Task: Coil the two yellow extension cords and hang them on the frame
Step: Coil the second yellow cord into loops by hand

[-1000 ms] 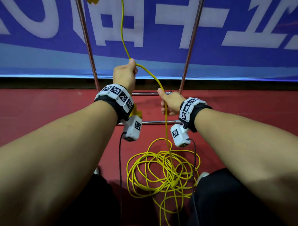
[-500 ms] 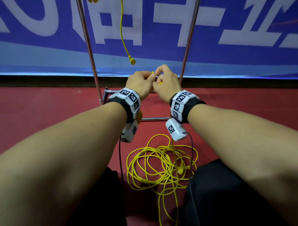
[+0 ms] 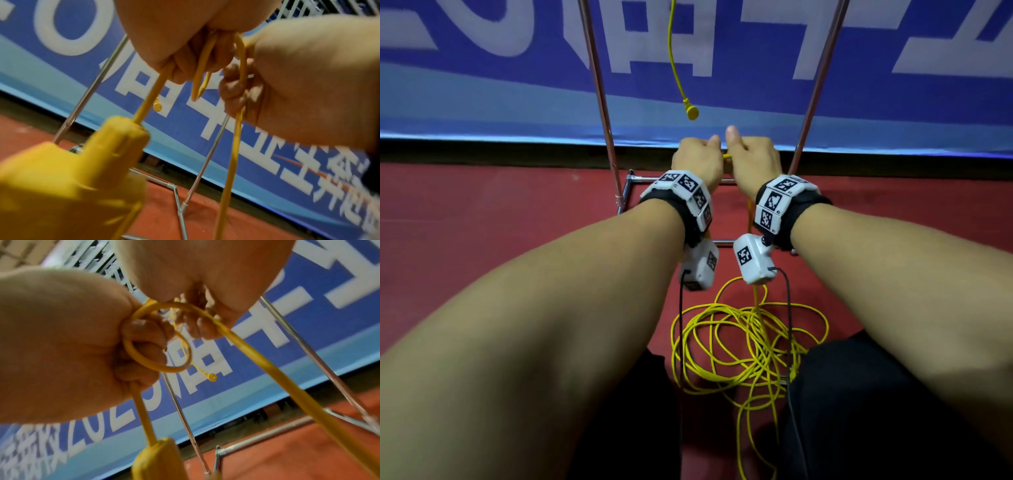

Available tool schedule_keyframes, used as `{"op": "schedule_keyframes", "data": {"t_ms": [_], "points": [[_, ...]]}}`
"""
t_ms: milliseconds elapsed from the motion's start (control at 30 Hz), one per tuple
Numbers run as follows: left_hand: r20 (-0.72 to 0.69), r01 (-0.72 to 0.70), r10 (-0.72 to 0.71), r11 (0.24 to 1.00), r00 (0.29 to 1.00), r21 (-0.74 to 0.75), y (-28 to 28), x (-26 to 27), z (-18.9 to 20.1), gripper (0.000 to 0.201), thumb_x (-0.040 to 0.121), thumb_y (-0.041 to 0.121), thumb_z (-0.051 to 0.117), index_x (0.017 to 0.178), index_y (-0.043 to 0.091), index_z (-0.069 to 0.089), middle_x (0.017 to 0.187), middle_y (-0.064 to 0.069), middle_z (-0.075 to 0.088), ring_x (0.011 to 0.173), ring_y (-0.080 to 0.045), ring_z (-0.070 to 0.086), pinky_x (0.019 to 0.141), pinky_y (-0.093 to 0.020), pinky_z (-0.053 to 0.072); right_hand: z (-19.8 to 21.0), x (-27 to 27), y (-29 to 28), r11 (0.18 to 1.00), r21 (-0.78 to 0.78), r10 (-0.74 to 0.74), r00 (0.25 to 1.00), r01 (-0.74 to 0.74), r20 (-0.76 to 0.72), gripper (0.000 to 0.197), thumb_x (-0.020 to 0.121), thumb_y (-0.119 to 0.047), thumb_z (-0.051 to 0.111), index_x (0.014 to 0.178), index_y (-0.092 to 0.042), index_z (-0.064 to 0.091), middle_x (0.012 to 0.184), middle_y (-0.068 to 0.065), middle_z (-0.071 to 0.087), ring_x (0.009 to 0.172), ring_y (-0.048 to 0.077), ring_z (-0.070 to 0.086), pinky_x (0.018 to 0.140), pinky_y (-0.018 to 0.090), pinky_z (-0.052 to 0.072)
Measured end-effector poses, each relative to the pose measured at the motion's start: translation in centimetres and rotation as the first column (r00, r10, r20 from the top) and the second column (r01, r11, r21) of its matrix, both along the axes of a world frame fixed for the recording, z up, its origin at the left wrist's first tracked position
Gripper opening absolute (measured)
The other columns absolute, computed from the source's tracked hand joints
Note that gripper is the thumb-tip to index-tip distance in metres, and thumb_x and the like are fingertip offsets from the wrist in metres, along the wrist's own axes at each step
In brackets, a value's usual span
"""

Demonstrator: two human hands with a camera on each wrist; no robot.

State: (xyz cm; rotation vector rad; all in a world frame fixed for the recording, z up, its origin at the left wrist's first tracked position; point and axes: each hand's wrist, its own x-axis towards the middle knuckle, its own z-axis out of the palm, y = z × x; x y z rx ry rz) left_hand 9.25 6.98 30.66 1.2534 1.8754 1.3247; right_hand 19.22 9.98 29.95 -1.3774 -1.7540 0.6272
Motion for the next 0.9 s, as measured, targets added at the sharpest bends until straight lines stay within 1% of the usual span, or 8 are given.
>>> {"op": "schedule_keyframes", "data": {"t_ms": [100,233,333,500,633,700,767,900], "points": [[0.041,-0.103,0.103,0.995,0.994,-0.011,0.2,-1.6,0.2,0.037,0.1,0.031,0.049,0.075,0.007,0.063,0.075,-0.012,0.062,0.079,-0.036,0.06,0.065,-0.031,0.038,-1.7,0.0,0.4,0.979,-0.16,0.114,0.99,-0.127,-0.086,0.071,0.1,-0.058,0.036,0.045,-0.016,0.055,0.05,0.001,0.059,0.057,0.023,0.058,0.069,0.033,0.047],[0.038,-0.226,0.228,0.973,0.973,-0.052,0.5,-4.7,0.4,0.041,0.104,0.031,0.042,0.114,-0.002,0.066,0.118,-0.02,0.067,0.112,-0.037,0.061,0.075,-0.033,0.04,-3.3,1.1,0.8,0.842,-0.425,0.2,0.925,-0.331,-0.324,0.066,0.097,-0.06,0.049,0.049,-0.015,0.045,0.047,0.006,0.049,0.044,0.024,0.052,0.067,0.04,0.051],[0.113,-0.313,0.317,0.948,0.942,-0.053,0.3,-6.4,0.2,0.041,0.101,0.032,0.048,0.118,0.0,0.066,0.117,-0.019,0.068,0.109,-0.037,0.063,0.08,-0.036,0.046,-3.5,1.8,0.4,0.705,-0.572,0.286,0.906,-0.42,-0.313,0.059,0.096,-0.061,0.045,0.06,-0.015,0.048,0.055,0.006,0.051,0.052,0.024,0.058,0.067,0.034,0.05],[0.171,-0.353,0.362,0.932,0.917,-0.079,-0.3,-6.5,-0.1,0.042,0.1,0.033,0.048,0.122,0.001,0.062,0.117,-0.017,0.068,0.107,-0.037,0.064,0.084,-0.038,0.048,-3.1,0.6,-0.9,0.74,-0.528,0.379,0.906,-0.418,-0.187,0.048,0.103,-0.052,0.036,0.086,-0.018,0.064,0.082,0.004,0.061,0.075,0.018,0.056,0.071,0.032,0.044],[0.212,-0.334,0.341,0.94,0.916,-0.068,-0.8,-5.8,0.2,0.038,0.099,0.032,0.049,0.117,0.002,0.064,0.112,-0.015,0.07,0.099,-0.033,0.065,0.08,-0.037,0.048,-3.0,0.0,-1.5,0.731,-0.524,0.368,0.899,-0.437,-0.237,0.057,0.105,-0.049,0.033,0.067,-0.013,0.055,0.071,0.009,0.066,0.071,0.028,0.066,0.071,0.032,0.045],[0.136,-0.264,0.268,0.963,0.954,-0.047,-0.9,-5.8,0.2,0.038,0.099,0.03,0.049,0.116,0.001,0.066,0.115,-0.018,0.069,0.107,-0.036,0.064,0.084,-0.038,0.05,-2.7,0.0,-1.1,0.761,-0.51,0.281,0.912,-0.401,-0.298,0.061,0.104,-0.052,0.033,0.06,-0.012,0.047,0.049,0.006,0.048,0.047,0.022,0.052,0.059,0.028,0.042],[0.013,-0.138,0.139,0.99,0.99,-0.036,-1.1,-5.5,0.0,0.036,0.097,0.029,0.05,0.111,0.002,0.07,0.114,-0.02,0.07,0.109,-0.038,0.064,0.088,-0.038,0.052,-2.2,0.4,-0.2,0.854,-0.434,0.193,0.95,-0.286,-0.246,0.065,0.101,-0.056,0.037,0.053,-0.015,0.048,0.047,0.005,0.037,0.039,0.017,0.035,0.053,0.026,0.035],[-0.045,0.131,-0.134,0.989,0.99,-0.065,-1.8,-4.3,-0.7,0.033,0.082,0.02,0.053,0.052,0.018,0.066,0.059,-0.008,0.067,0.056,-0.027,0.058,0.062,-0.039,0.05,-1.2,1.5,0.3,0.969,-0.2,0.162,0.985,-0.148,0.059,0.047,0.088,-0.041,0.055,0.048,-0.017,0.056,0.049,-0.002,0.05,0.047,0.015,0.042,0.059,0.032,0.036]]}}
